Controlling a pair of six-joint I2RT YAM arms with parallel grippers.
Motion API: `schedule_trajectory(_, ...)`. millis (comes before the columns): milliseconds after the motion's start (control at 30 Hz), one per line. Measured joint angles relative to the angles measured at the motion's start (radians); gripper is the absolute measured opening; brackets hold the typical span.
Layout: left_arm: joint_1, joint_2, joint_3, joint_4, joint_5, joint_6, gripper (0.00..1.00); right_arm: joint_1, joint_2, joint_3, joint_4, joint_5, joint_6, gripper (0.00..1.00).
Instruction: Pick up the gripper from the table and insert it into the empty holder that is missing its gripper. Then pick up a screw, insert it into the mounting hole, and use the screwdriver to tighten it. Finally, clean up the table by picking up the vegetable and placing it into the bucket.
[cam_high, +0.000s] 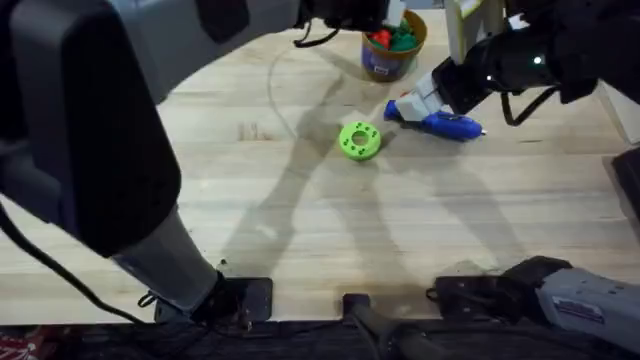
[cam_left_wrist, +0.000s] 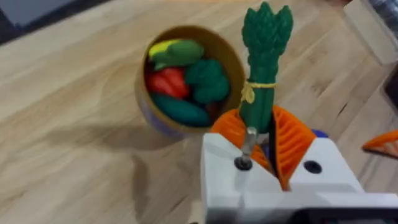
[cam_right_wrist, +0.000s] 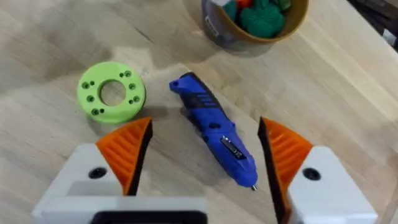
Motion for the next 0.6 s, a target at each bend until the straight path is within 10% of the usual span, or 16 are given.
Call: schedule_trajectory(600, -0.006, 0.166, 0.0, 0.165, -0.065, -0.002, 0.027, 0.0, 0.0, 0.0, -0.014, 0.0, 0.0, 0.973)
